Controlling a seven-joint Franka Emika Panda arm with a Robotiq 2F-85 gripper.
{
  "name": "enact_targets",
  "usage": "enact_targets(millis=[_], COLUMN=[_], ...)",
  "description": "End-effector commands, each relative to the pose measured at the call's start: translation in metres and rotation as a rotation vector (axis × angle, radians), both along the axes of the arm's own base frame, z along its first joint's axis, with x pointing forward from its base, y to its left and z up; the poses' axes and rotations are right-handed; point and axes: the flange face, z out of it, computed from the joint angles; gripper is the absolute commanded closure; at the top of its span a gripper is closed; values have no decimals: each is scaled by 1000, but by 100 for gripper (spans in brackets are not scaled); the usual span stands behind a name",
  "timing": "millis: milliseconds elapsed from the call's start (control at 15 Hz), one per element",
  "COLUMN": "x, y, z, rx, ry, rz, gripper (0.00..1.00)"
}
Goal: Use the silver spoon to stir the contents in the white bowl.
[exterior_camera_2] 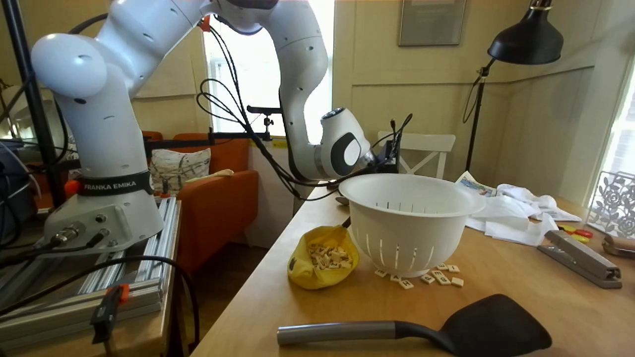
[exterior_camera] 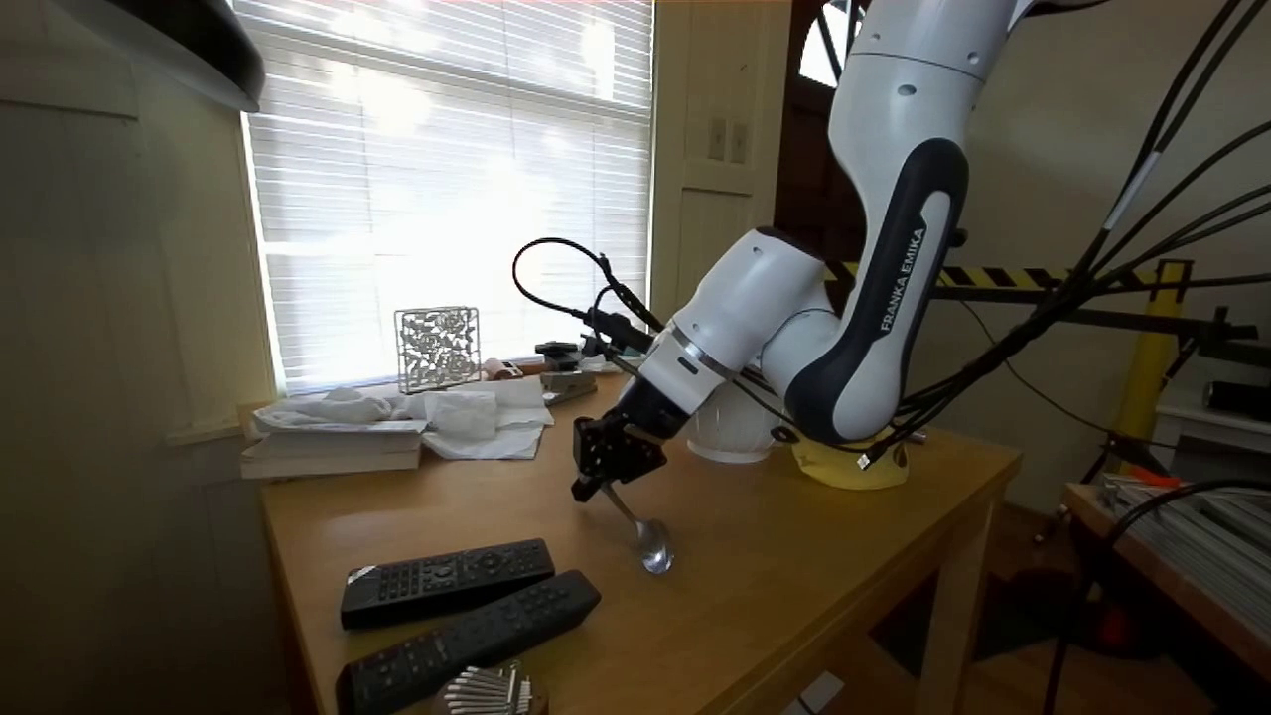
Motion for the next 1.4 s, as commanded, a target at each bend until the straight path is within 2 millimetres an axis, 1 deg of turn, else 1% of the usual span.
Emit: enact_targets(millis=[0,133,400,533,667,800,933,1067,1133,1267,1333], x=[5,4,7,6,3,-5,-14,-23,-29,-42,-46], y=[-2,-2,-2,-6,-11,-14,-12,0,11,28,33], z=[-5,-5,4,11,23,45,74,102,114,136,145], rx=[-38,-48,-67,-79,-99,-109,-118,-107,-98,-119,-166], ry=[-13,-13,-27,-29,-32,-34,-58,-80,-83,-70,-58], rz=[13,18,25,17,2,9,52,100,131,202,250], gripper=[68,57,29,14,1,0,0,0,0,0,0])
